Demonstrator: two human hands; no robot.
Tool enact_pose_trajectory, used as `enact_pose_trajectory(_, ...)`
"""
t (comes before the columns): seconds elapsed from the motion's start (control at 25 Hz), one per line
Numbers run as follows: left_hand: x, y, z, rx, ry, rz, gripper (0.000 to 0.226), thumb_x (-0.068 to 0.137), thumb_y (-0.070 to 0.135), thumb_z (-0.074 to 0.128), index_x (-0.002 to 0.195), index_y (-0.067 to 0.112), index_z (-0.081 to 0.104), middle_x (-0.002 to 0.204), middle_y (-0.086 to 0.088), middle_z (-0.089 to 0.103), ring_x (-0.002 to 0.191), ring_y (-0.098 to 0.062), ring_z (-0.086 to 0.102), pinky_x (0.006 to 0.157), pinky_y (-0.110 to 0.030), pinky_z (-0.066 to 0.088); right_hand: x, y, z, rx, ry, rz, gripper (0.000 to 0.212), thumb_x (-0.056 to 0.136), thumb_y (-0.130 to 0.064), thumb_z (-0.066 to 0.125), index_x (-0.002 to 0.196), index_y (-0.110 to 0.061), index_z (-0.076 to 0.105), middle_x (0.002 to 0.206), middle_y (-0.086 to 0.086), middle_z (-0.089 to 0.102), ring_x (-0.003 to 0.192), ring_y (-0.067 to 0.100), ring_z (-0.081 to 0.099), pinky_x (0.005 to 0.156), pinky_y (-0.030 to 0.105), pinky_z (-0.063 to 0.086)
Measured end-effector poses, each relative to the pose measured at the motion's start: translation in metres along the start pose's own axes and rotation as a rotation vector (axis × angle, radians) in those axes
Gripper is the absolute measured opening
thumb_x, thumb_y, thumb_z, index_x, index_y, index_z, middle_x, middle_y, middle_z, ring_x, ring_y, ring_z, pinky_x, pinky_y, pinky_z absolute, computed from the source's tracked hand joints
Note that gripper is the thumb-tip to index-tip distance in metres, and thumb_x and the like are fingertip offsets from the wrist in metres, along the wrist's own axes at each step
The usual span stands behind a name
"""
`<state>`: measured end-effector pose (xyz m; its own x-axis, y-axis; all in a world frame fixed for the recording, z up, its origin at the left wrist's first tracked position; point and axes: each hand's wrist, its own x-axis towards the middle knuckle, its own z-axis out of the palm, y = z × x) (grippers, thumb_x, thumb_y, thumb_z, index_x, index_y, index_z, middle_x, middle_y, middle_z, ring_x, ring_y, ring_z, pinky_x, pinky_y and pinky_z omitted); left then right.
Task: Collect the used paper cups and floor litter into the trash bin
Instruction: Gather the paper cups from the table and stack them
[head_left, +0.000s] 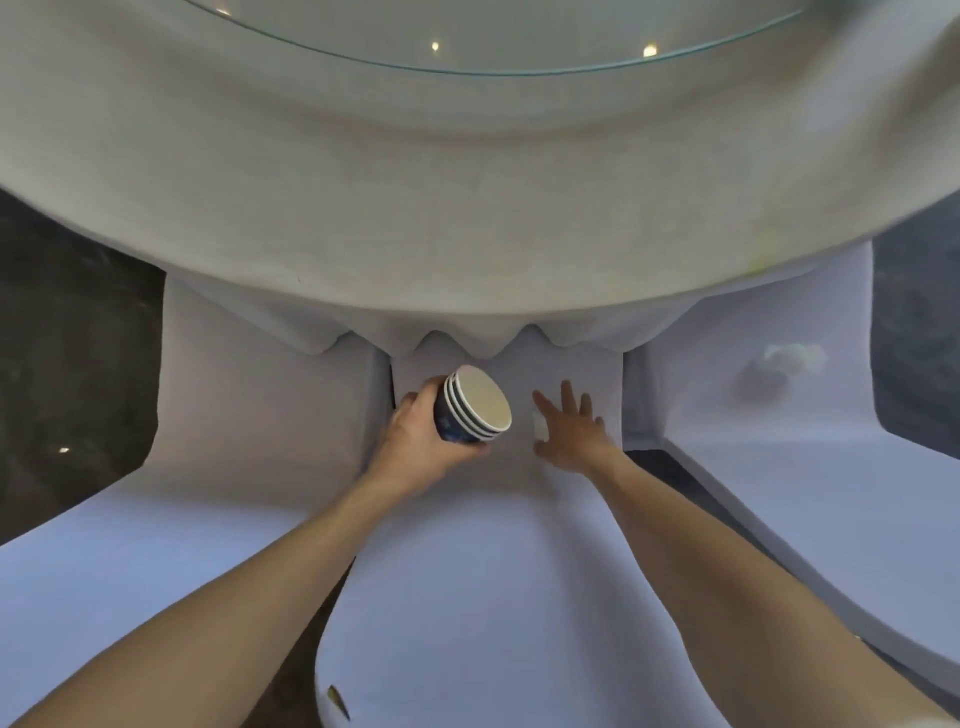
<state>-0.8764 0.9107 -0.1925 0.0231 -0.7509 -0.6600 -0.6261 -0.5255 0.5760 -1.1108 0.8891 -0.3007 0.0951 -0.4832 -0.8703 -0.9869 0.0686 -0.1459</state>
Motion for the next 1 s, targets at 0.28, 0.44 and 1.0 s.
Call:
enact_pose_trajectory(0.28,-0.011,0.01,0.029,0.018,-0.037,-0.032,0.101,0.047,0.065,0.087,0.139,0.041,0.052,0.135,0.003,0.066,0.126,-0.022,0.065,0.104,-0.05,0.055,-0.004,0.017,0.03,0.006,-0.181,-0.014,0.049,0.102,-0.026,0.041,0.15,-0.02,0.047,0.152,0.01,0.045,0.136,0.037,0.049,0.111,0.046,0.043)
enact_pose_trajectory(0.44,-0.024,0.038,0.024,0.073,-0.095,-0.014,0.099,0.048,0.067,0.083,0.139,0.043,0.051,0.135,0.004,0.063,0.127,-0.023,0.063,0.104,-0.049,0.054,-0.045,0.02,-0.021,0.199,-0.093,-0.032,0.038,0.097,-0.009,0.053,0.135,-0.012,0.056,0.137,0.013,0.058,0.12,0.034,0.059,0.093,0.038,0.051)
enact_pose_trajectory(1.0,-0.065,0.176,0.04,0.118,-0.125,0.23,0.104,0.044,0.069,0.073,0.141,0.042,0.047,0.127,0.002,0.064,0.123,-0.026,0.064,0.105,-0.048,0.051,-0.21,0.043,-0.136,0.763,0.399,-0.207,0.032,0.092,-0.025,0.063,0.121,-0.021,0.077,0.106,-0.001,0.077,0.098,0.014,0.072,0.086,0.031,0.058)
